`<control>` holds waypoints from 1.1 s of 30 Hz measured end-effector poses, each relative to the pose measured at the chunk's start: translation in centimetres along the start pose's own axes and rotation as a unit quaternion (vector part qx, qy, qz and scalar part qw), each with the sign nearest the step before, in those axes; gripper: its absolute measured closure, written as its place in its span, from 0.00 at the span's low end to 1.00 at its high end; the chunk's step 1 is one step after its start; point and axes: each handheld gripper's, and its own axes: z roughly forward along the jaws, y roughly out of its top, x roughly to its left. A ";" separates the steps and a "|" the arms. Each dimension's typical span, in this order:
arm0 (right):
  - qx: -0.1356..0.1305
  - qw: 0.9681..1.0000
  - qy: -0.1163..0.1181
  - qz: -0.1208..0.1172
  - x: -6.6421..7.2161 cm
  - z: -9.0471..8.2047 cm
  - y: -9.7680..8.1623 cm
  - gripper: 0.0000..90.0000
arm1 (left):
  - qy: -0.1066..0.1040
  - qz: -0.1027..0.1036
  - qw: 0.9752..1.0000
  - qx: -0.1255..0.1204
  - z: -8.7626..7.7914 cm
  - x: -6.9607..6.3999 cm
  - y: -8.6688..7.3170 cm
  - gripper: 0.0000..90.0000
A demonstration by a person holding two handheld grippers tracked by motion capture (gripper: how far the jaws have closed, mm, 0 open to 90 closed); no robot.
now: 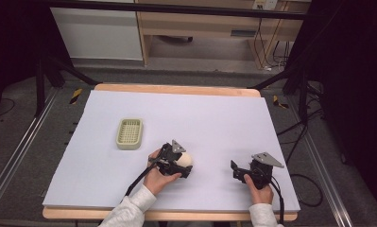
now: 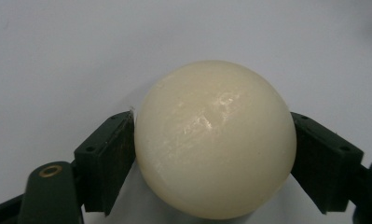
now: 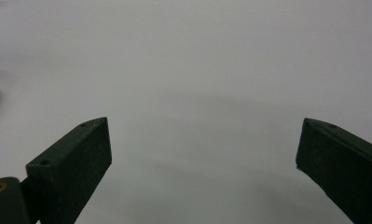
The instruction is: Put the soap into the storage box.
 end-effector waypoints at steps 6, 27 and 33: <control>0.000 1.000 0.000 0.000 0.0 0.0 0.0 0.04 | 0.001 0.002 1.000 -0.003 0.1 -0.2 -0.1 0.26; 0.000 1.000 0.000 0.000 0.0 0.0 0.0 0.04 | 0.000 -0.001 1.000 -0.003 -0.3 -0.2 0.0 0.26; 0.000 1.000 -0.001 -0.002 0.0 0.1 0.0 0.04 | 0.000 0.003 1.000 -0.011 -1.3 0.1 0.2 0.26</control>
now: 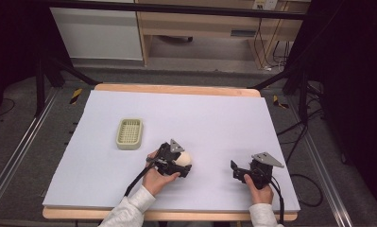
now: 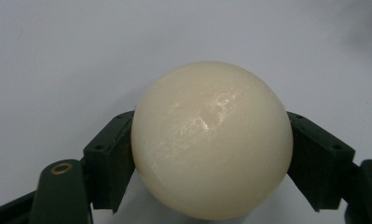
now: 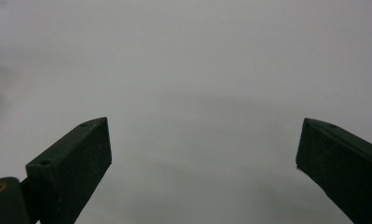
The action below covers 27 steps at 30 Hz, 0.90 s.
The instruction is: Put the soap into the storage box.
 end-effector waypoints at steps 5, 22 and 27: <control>0.001 1.000 0.002 0.003 0.1 0.0 0.0 0.04 | 0.002 0.005 1.000 -0.001 -0.9 0.3 0.1 0.26; 0.001 1.000 0.001 0.003 0.0 0.0 0.0 0.04 | 0.011 0.010 1.000 -0.001 -3.5 1.9 -0.2 0.26; 0.002 1.000 0.000 0.003 0.1 0.0 0.0 0.04 | 0.013 0.007 1.000 -0.004 -4.2 2.6 -0.6 0.26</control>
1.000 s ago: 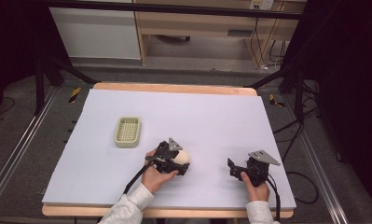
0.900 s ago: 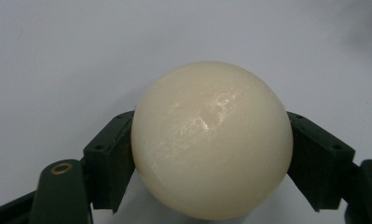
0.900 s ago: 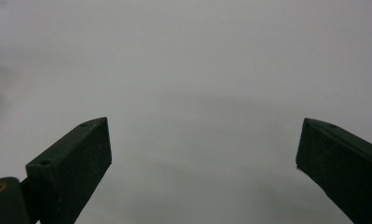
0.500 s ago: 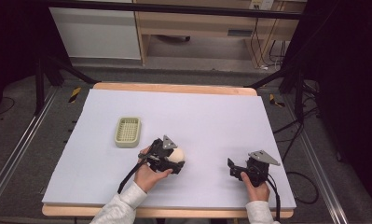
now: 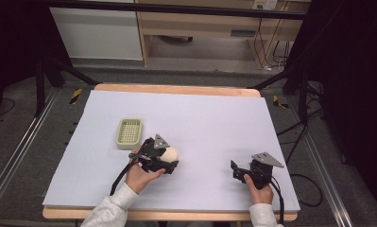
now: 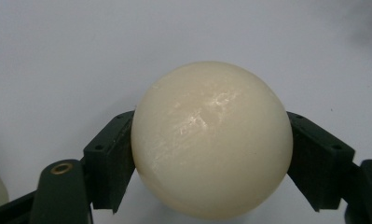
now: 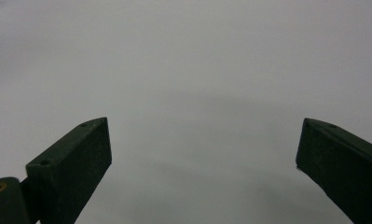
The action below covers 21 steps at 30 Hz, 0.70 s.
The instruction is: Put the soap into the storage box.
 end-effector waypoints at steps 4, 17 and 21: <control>0.000 1.000 0.001 0.000 0.0 0.0 0.0 0.04 | 0.002 -0.004 1.000 -0.001 -0.5 0.6 -0.4 0.26; 0.001 1.000 0.000 -0.003 0.0 0.1 0.0 0.04 | 0.016 -0.022 1.000 -0.008 -2.3 2.8 -1.3 0.26; 0.001 1.000 0.000 -0.003 0.0 0.1 0.0 0.04 | 0.017 -0.028 0.999 -0.014 -2.8 3.3 -1.2 0.26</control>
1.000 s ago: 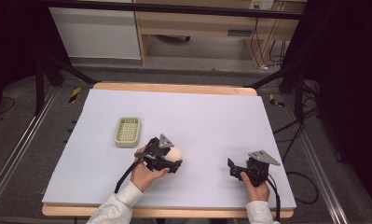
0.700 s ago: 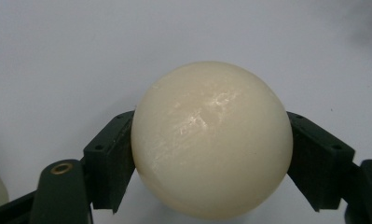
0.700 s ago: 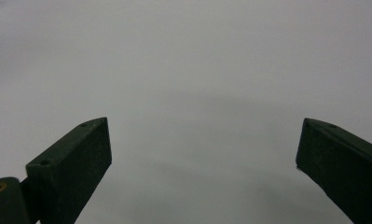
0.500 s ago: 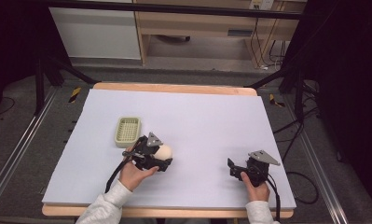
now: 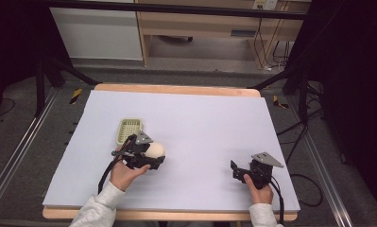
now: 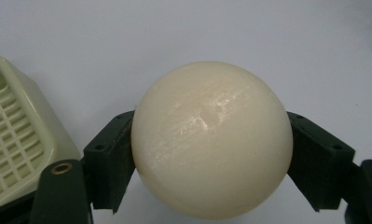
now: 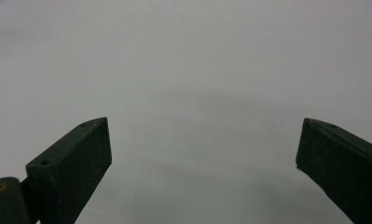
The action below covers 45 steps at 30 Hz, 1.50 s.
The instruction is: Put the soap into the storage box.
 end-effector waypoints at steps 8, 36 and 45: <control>0.000 1.000 -0.001 -0.001 0.0 0.0 0.0 0.04 | 0.010 -0.013 1.000 -0.010 -0.7 1.1 0.1 0.26; 0.000 1.000 -0.002 -0.003 0.1 0.0 0.0 0.04 | 0.035 -0.054 0.997 -0.031 -2.7 4.5 0.2 0.26; 0.001 1.000 -0.002 0.000 0.0 0.0 0.0 0.04 | 0.042 -0.064 0.997 -0.034 -3.1 5.7 0.2 0.26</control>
